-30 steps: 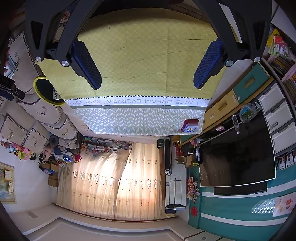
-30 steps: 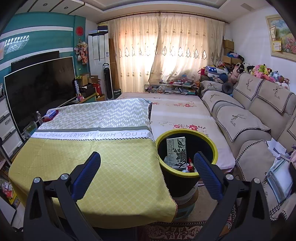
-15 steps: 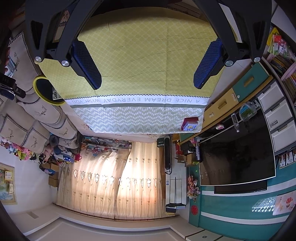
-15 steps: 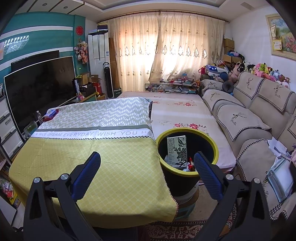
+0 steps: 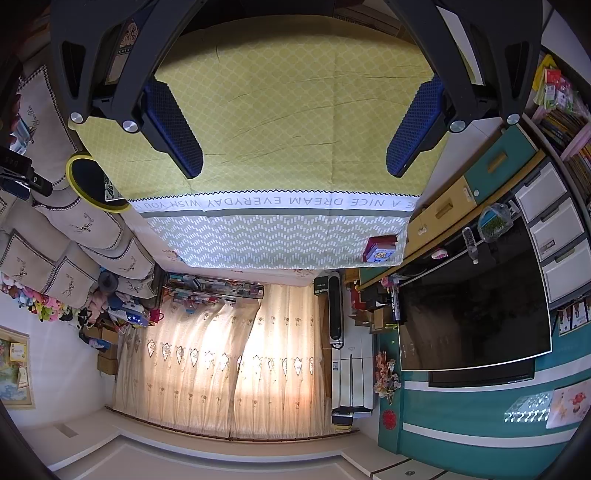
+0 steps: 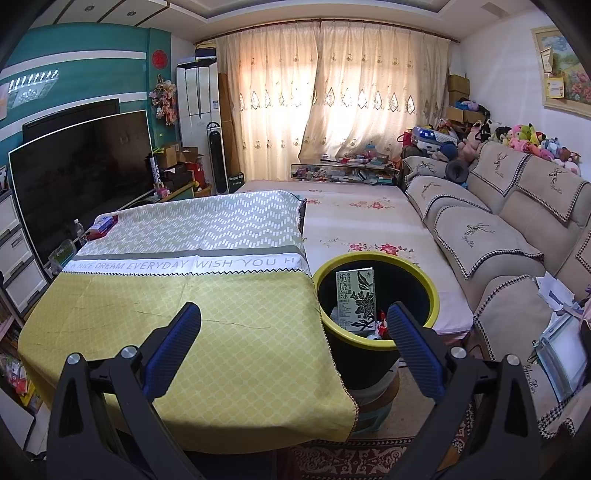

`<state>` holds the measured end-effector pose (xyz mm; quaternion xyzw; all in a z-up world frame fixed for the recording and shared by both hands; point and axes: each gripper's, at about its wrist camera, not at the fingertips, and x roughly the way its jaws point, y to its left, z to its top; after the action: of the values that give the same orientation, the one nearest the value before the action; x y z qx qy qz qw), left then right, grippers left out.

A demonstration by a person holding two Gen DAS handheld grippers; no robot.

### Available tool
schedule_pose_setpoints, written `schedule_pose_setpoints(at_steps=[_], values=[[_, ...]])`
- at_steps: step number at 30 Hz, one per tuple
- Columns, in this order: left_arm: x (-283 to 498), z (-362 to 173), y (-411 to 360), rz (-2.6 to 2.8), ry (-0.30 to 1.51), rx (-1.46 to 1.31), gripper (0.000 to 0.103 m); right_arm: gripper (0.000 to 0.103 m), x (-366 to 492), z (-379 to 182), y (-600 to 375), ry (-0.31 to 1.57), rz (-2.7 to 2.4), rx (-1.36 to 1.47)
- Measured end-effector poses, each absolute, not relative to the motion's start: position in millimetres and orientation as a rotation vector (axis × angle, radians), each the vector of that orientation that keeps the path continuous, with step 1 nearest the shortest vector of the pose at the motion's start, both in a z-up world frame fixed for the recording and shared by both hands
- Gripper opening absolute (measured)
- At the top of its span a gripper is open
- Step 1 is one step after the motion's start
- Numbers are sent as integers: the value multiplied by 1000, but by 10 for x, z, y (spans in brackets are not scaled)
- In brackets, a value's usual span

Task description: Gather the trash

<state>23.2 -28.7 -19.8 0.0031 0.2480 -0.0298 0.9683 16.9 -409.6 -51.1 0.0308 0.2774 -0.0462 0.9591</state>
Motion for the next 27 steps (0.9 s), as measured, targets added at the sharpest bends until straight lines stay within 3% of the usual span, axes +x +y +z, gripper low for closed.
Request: schedule_pose_setpoints(at_steps=[27], values=[[235,-229,-357,-61,508,18,98,96,174,-553,-4048,569,-89,65]])
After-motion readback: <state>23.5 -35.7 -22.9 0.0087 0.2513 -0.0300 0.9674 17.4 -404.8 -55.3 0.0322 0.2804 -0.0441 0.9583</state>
